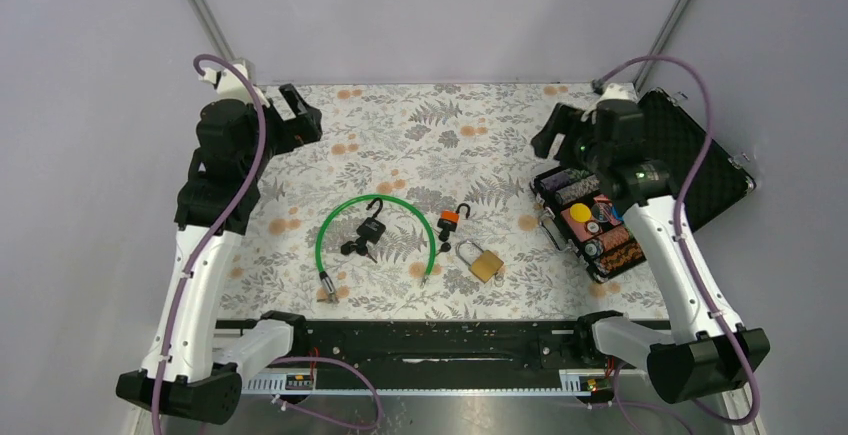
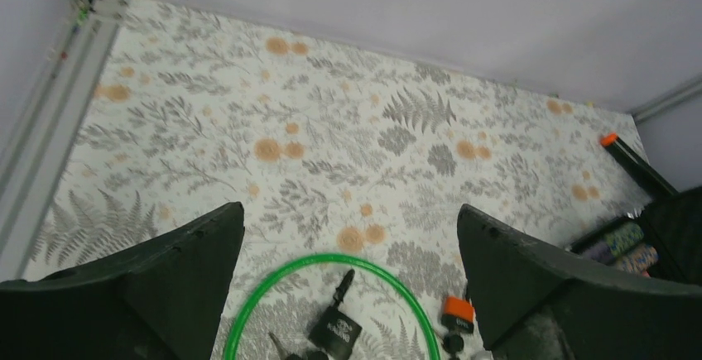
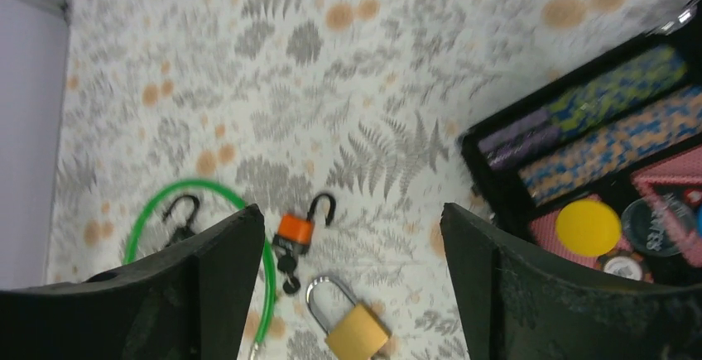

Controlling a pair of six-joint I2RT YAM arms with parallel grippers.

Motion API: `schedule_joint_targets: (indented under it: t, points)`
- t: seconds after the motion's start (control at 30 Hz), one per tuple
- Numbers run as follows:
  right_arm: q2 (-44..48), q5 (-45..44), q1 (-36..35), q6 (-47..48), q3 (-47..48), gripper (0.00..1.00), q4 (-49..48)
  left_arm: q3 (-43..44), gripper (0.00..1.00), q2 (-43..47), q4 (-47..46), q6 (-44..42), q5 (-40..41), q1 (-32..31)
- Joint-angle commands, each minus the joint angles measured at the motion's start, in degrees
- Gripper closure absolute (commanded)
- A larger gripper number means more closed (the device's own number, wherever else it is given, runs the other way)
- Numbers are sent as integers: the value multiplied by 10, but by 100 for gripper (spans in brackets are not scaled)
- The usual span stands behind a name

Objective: Lock with the key
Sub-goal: Pick up the lock from the center of the board.

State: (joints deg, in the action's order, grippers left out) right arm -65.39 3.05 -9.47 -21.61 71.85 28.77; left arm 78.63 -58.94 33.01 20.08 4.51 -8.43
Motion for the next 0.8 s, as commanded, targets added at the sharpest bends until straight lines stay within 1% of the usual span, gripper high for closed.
schedule_joint_targets:
  t: [0.0, 0.17, 0.2, 0.23, 0.33, 0.43, 0.57, 0.6, 0.67, 0.77]
  points:
    - [14, -20, -73, -6, -53, 14, -24, -63, 1, 40, -62, 15, -69, 3]
    - [2, -61, -157, -32, -109, 13, -7, -179, 1, 93, -90, 45, -149, 3]
    - [2, -67, -173, -36, -123, 13, -7, -209, 1, 107, -102, 55, -165, 3]
    - [1, -74, -190, -39, -139, 13, -11, -256, 1, 125, -117, 72, -181, 2]
    - [-1, -90, -231, -56, -176, 12, -9, -353, 1, 183, -153, 123, -201, 1]
    - [-7, -85, -262, -60, -198, 12, 1, -420, 1, 241, -163, 149, -199, -5]
    - [-14, -81, -291, -28, -233, 12, -23, -485, 1, 298, -170, 157, -186, -11]
    - [-18, -80, -298, -24, -242, 13, -35, -497, 1, 310, -172, 172, -181, -14]
    - [-30, -79, -315, -20, -260, 13, -59, -516, 1, 318, -211, 182, -211, -20]
    - [-65, -70, -337, -20, -271, 13, -74, -513, 1, 311, -216, 200, -200, -44]
